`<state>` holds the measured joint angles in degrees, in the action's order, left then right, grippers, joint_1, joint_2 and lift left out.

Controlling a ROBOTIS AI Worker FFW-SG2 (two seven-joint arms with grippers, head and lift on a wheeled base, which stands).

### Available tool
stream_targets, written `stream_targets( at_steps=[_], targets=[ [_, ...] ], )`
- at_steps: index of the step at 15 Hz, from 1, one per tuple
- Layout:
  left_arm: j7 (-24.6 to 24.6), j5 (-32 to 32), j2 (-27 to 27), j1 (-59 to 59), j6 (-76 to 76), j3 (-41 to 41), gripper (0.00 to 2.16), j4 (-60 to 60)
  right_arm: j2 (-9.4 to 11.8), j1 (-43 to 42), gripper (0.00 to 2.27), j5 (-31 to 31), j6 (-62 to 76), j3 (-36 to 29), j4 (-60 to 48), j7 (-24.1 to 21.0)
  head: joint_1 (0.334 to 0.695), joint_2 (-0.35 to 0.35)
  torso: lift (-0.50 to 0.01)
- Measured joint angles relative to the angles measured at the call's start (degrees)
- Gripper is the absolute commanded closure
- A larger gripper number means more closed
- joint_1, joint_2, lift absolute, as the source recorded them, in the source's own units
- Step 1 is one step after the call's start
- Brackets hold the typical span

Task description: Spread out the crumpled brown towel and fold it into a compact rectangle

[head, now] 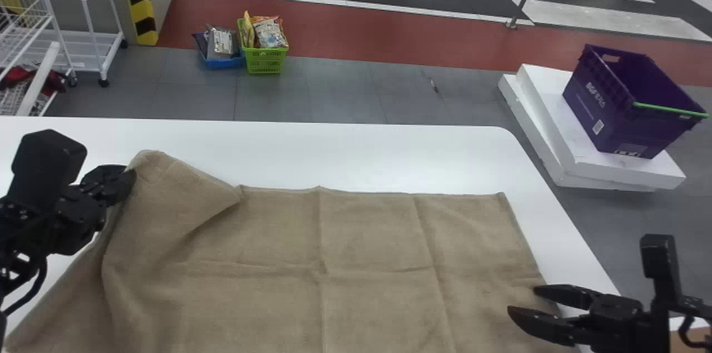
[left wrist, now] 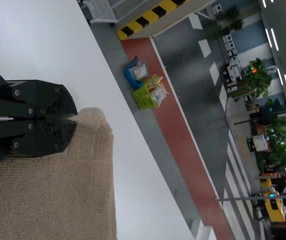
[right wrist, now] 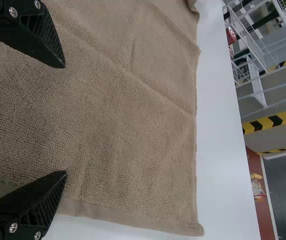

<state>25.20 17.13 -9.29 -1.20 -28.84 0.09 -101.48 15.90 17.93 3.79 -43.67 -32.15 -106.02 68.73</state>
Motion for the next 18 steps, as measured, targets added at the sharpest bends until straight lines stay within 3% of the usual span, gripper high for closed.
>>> stream_targets(
  at_steps=[3,4,5,6,10,18],
  targets=[
    [0.0,0.4,-0.7,0.5,0.0,-2.1,1.13,2.4,0.0,-0.1,0.04,0.1,0.3,0.1,0.0,0.0,0.695,-0.156,-0.127],
    [-0.1,0.5,-0.9,0.5,0.0,-2.5,0.96,3.3,0.0,-0.2,0.04,0.2,0.3,0.2,0.1,0.0,0.695,-0.147,-0.127],
    [-0.1,0.5,-1.1,0.6,-0.1,-2.6,0.3,4.1,0.0,-0.3,0.04,0.3,0.3,0.5,0.1,0.0,0.695,-0.138,-0.127],
    [-0.4,0.7,-1.3,0.7,-0.1,-2.7,0.0,4.8,0.0,-0.4,0.04,0.4,0.3,0.7,0.1,0.0,0.695,-0.126,-0.127],
    [-4.0,0.8,-1.3,-1.4,-0.4,-3.1,0.05,2.8,-0.1,-0.5,0.04,0.4,0.3,1.0,0.1,0.1,0.695,-0.105,-0.127],
    [1.5,-7.3,-0.8,-15.5,-2.1,-11.7,0.1,-17.7,-0.4,-0.5,0.04,-0.6,-1.8,-1.7,-4.8,2.1,0.695,-0.106,-0.127]
  ],
)
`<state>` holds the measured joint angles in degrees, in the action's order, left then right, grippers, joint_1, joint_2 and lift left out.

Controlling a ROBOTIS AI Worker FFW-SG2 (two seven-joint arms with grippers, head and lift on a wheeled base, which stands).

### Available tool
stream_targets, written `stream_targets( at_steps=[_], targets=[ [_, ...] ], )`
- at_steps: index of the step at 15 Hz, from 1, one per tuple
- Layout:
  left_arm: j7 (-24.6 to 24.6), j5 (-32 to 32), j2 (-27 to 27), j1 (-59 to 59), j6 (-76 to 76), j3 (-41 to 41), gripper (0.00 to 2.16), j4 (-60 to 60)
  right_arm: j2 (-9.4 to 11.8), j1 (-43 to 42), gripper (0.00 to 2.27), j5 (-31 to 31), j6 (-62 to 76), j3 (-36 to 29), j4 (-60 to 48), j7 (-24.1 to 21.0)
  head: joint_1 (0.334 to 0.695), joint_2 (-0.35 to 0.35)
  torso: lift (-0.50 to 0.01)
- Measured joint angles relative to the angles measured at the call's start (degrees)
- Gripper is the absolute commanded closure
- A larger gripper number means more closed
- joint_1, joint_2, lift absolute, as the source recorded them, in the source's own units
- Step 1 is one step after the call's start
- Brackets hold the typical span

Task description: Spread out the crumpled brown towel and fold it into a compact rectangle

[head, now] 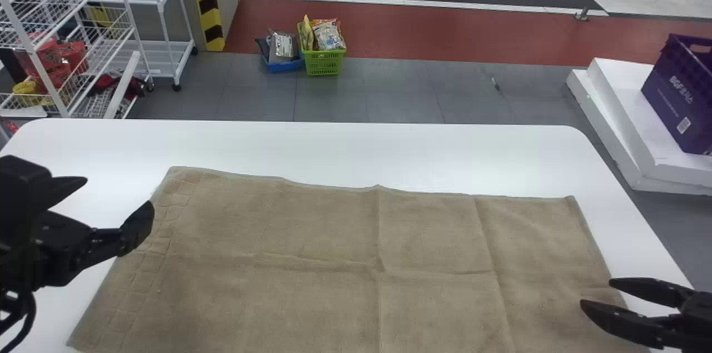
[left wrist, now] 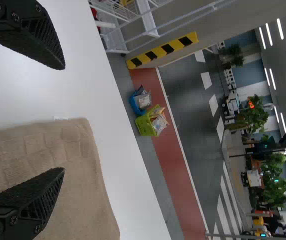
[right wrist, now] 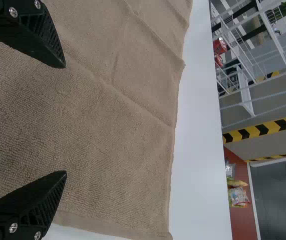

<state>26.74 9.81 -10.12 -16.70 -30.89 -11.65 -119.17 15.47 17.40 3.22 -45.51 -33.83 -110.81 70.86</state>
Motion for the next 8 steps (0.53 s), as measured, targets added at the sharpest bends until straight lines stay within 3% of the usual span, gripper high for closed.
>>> stream_targets(
  at_steps=[2,8],
  targets=[
    [1.3,-1.4,-0.1,-3.4,0.2,-1.6,0.21,-1.7,-0.1,-0.1,0.04,-0.9,-0.4,-1.1,-0.5,-0.4,0.695,-0.11,-0.127],
    [4.9,1.3,-0.7,-8.5,0.8,-2.9,0.21,-2.4,-0.3,-1.4,0.04,-2.6,-1.0,-2.9,-1.7,-1.0,0.695,-0.118,-0.127]
  ],
)
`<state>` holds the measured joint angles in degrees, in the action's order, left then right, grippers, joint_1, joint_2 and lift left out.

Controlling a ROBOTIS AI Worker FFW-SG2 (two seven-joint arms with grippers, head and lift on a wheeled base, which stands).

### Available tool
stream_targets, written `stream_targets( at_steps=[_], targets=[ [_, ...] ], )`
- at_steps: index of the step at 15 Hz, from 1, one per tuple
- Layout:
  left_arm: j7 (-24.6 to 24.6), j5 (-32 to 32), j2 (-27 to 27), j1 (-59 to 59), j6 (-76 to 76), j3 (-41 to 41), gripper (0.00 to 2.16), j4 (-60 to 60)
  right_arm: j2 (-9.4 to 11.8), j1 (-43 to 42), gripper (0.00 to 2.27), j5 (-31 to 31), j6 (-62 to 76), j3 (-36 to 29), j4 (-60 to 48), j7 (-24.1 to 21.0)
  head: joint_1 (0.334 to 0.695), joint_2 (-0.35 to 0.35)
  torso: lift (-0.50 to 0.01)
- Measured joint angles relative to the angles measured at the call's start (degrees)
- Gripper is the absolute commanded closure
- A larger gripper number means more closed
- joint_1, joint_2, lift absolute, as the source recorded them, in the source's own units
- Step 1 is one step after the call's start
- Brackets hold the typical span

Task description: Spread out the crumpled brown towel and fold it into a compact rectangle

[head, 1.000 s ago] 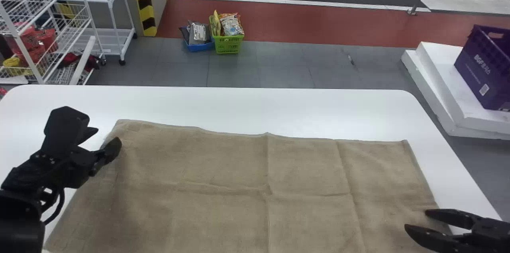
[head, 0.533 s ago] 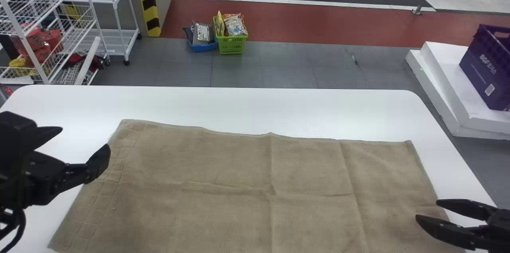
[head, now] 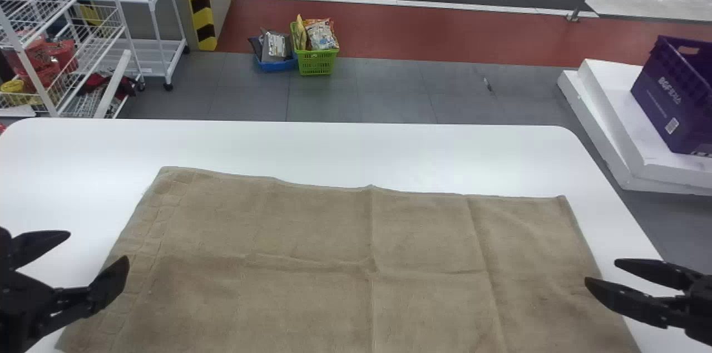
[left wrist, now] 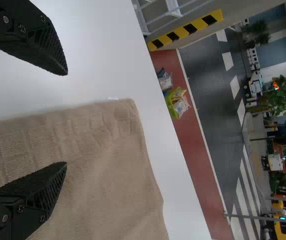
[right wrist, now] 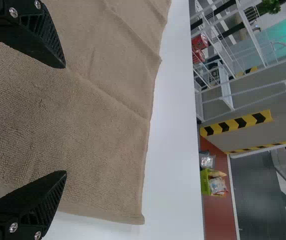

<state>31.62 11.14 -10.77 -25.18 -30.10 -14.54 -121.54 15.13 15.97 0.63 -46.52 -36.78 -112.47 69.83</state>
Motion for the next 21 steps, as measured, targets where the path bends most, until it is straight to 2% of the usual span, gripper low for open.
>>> stream_targets(
  at_steps=[5,6,9,12,14,21],
  targets=[
    [0.1,3.9,-0.8,-4.7,0.0,-1.1,0.23,-0.9,0.1,-1.2,0.1,-0.9,-0.9,-0.6,-0.5,0.1,0.695,-0.092,-0.127],
    [0.3,4.4,-0.9,-5.5,0.0,-1.3,0.38,-1.5,0.1,-1.5,0.21,-1.0,-1.5,-0.6,-0.6,0.1,0.695,-0.088,-0.127],
    [3.1,4.3,-0.7,-7.2,0.9,-1.9,1.17,-3.5,0.2,-1.9,0.2,-1.4,-2.3,-0.6,-0.8,0.2,0.695,-0.099,-0.127],
    [4.5,4.1,-0.3,-8.3,1.1,-2.1,1.15,-5.1,0.3,-1.9,0.17,-2.4,-2.2,-1.5,-0.8,0.1,0.695,-0.121,-0.127],
    [4.3,4.1,-0.2,-8.8,1.1,-1.9,0.88,-4.9,0.4,-1.7,0.17,-2.8,-2.1,-2.0,-0.7,0.1,0.695,-0.128,-0.127],
    [3.3,4.3,-0.3,-9.4,2.4,-2.2,0.87,-2.4,0.6,-1.6,0.16,-2.9,-1.7,-1.6,-0.1,0.1,0.695,-0.119,-0.127]
  ],
)
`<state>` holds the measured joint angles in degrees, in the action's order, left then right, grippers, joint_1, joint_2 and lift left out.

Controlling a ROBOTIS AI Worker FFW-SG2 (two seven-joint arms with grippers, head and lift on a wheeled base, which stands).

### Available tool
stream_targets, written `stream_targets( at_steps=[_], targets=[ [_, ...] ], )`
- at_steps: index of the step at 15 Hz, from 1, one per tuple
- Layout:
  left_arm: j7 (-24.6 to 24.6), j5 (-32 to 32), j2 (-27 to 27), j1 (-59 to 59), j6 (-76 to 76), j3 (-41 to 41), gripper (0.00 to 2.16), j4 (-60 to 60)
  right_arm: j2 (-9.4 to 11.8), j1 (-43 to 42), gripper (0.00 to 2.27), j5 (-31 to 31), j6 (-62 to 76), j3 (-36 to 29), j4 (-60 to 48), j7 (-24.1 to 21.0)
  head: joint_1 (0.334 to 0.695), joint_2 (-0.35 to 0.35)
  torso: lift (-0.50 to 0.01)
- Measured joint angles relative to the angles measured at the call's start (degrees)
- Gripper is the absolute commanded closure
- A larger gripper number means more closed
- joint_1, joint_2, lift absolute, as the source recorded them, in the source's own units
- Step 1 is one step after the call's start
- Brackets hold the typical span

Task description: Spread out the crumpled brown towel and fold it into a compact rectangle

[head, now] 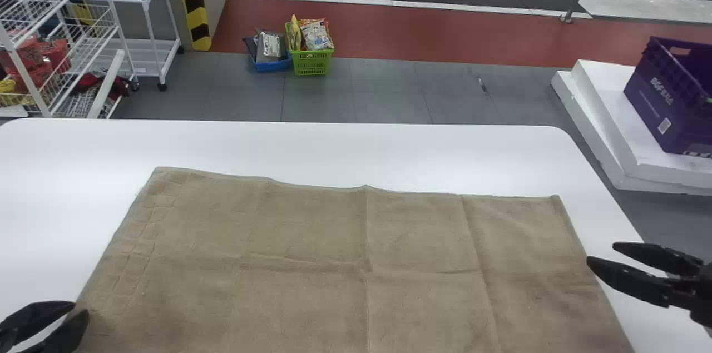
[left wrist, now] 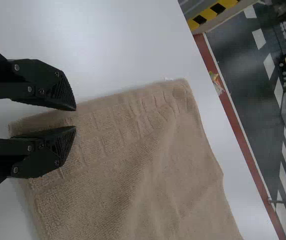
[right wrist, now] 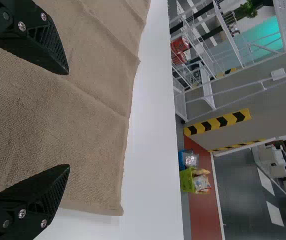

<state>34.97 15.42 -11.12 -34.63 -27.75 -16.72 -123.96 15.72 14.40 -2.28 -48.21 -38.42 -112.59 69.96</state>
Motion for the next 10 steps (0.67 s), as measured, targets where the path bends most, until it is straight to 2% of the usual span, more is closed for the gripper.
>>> stream_targets(
  at_steps=[3,4,10],
  targets=[
    [0.1,-0.1,0.0,-0.5,0.0,-1.2,0.85,0.0,0.2,-0.1,0.16,0.2,0.1,0.2,0.7,0.0,0.695,-0.104,-0.127],
    [0.1,-0.2,0.0,-0.8,0.0,-1.4,0.67,-0.2,0.2,-0.2,0.16,0.3,0.2,0.4,0.9,0.0,0.695,-0.1,-0.127],
    [0.8,-0.2,0.5,-2.9,-0.2,-2.0,0.65,-2.2,0.4,-1.2,0.16,1.0,0.7,1.8,2.6,-0.2,0.695,-0.095,-0.127]
  ],
)
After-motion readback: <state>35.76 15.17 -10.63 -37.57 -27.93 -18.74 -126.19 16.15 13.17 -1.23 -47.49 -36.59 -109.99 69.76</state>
